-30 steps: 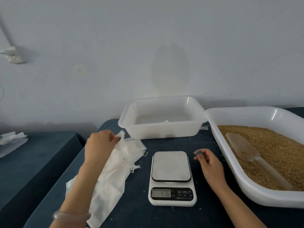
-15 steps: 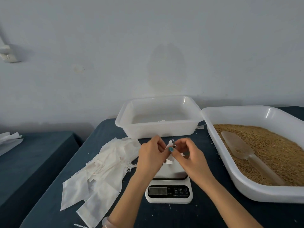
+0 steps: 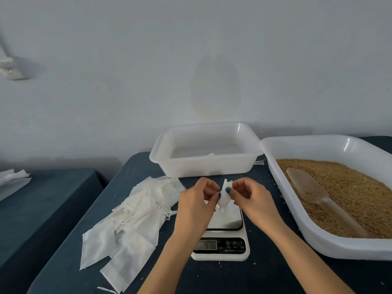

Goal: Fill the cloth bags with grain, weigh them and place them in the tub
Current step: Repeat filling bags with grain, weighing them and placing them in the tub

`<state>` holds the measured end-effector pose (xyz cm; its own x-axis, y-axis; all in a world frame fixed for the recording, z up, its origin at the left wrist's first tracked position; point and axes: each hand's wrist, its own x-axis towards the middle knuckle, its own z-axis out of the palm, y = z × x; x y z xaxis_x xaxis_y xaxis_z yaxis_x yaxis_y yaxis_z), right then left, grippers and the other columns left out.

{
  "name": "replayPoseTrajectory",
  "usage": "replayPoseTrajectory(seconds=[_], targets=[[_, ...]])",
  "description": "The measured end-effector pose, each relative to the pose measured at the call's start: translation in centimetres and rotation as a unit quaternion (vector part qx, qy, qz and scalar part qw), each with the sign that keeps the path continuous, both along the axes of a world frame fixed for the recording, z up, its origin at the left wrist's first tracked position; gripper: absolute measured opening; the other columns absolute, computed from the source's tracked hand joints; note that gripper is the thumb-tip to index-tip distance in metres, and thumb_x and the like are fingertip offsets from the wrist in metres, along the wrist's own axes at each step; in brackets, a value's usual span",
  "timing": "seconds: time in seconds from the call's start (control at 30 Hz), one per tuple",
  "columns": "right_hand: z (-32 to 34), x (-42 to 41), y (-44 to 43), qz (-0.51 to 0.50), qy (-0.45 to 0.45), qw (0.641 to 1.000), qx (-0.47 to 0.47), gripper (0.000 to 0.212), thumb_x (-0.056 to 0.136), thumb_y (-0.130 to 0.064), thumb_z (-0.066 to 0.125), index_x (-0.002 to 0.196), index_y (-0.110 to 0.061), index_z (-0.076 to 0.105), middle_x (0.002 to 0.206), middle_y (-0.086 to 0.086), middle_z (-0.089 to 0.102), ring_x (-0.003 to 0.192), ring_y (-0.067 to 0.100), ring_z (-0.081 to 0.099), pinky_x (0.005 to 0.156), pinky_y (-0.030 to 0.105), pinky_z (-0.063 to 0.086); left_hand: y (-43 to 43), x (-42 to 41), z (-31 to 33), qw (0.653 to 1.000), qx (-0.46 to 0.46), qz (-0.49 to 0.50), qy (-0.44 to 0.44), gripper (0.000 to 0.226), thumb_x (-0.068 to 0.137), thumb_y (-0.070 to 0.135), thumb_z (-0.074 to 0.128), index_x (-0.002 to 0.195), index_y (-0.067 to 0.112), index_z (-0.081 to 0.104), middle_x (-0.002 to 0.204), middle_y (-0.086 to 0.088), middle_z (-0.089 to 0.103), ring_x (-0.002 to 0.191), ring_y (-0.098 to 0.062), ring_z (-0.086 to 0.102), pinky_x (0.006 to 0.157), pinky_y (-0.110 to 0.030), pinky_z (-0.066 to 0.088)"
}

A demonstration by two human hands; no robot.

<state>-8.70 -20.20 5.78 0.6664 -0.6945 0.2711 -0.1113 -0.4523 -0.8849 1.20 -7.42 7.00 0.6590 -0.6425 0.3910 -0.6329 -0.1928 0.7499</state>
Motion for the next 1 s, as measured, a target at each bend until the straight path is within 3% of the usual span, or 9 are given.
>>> replayPoseTrajectory(seconds=[0.1, 0.27, 0.4, 0.53, 0.77, 0.9, 1.0], targets=[[0.2, -0.1, 0.1, -0.013, 0.015, 1.0, -0.011, 0.009, 0.087, -0.027, 0.072, 0.092, -0.029, 0.065, 0.083, -0.012, 0.068, 0.079, 0.003, 0.065, 0.073, 0.023, 0.053, 0.0, -0.1, 0.3, 0.997, -0.002, 0.041, -0.059, 0.018, 0.086, 0.017, 0.07, 0.092, 0.028, 0.057, 0.074, 0.018, 0.065, 0.075, 0.0, 0.063, 0.068, -0.017, 0.052], [0.9, -0.4, 1.2, -0.027, 0.083, 0.991, -0.098, 0.025, 0.084, -0.028, 0.071, 0.099, -0.037, 0.054, 0.088, -0.02, 0.062, 0.077, -0.003, 0.06, 0.068, 0.014, 0.049, -0.2, -0.7, 0.8, 0.975, 0.005, 0.105, -0.198, 0.011, 0.088, 0.013, 0.067, 0.09, 0.015, 0.056, 0.074, 0.005, 0.063, 0.062, -0.016, 0.059, 0.057, -0.038, 0.053], [1.5, -1.6, 2.1, -0.007, 0.005, 0.95, -0.313, 0.043, 0.076, -0.026, 0.074, 0.11, -0.032, 0.049, 0.11, -0.018, 0.048, 0.083, -0.005, 0.053, 0.063, 0.008, 0.044, 0.2, -0.5, 1.2, 0.98, -0.004, 0.098, -0.173, 0.011, 0.089, 0.015, 0.068, 0.089, 0.016, 0.057, 0.073, 0.005, 0.065, 0.064, -0.016, 0.061, 0.061, -0.039, 0.053], [1.8, -1.7, 2.7, 0.023, 0.075, 0.885, -0.46, 0.047, 0.074, -0.034, 0.079, 0.114, -0.029, 0.054, 0.113, -0.014, 0.057, 0.091, 0.002, 0.057, 0.058, 0.007, 0.038, 0.5, -0.2, 1.8, 0.986, -0.021, 0.087, -0.143, 0.012, 0.088, 0.015, 0.07, 0.088, 0.017, 0.059, 0.073, 0.009, 0.067, 0.066, -0.011, 0.063, 0.064, -0.036, 0.053], [1.9, -1.3, 2.7, -0.011, 0.113, 0.829, -0.548, 0.032, 0.075, -0.041, 0.08, 0.099, -0.022, 0.07, 0.09, -0.006, 0.063, 0.078, 0.013, 0.058, 0.044, 0.021, 0.04, 0.7, -0.3, 2.1, 0.986, -0.033, 0.082, -0.14, 0.014, 0.086, 0.016, 0.072, 0.085, 0.02, 0.059, 0.069, 0.012, 0.065, 0.066, -0.007, 0.062, 0.062, -0.023, 0.049], [2.4, -1.1, 3.0, -0.017, 0.098, 0.841, -0.532, 0.016, 0.086, -0.037, 0.069, 0.081, -0.022, 0.072, 0.087, -0.005, 0.061, 0.079, 0.014, 0.056, 0.042, 0.021, 0.034, 0.6, -0.3, 2.1, 0.985, -0.017, 0.071, -0.153, 0.014, 0.085, 0.014, 0.069, 0.086, 0.021, 0.057, 0.07, 0.011, 0.063, 0.065, -0.007, 0.06, 0.063, -0.027, 0.051], [2.8, -1.5, 2.8, 0.011, 0.076, 0.849, -0.523, 0.014, 0.089, -0.036, 0.063, 0.085, -0.027, 0.072, 0.09, -0.013, 0.066, 0.083, 0.011, 0.058, 0.047, 0.016, 0.031, 0.9, 0.2, 2.2, 0.993, -0.041, 0.047, -0.096, 0.017, 0.084, 0.013, 0.07, 0.086, 0.024, 0.058, 0.071, 0.013, 0.064, 0.071, -0.005, 0.062, 0.064, -0.018, 0.049]])
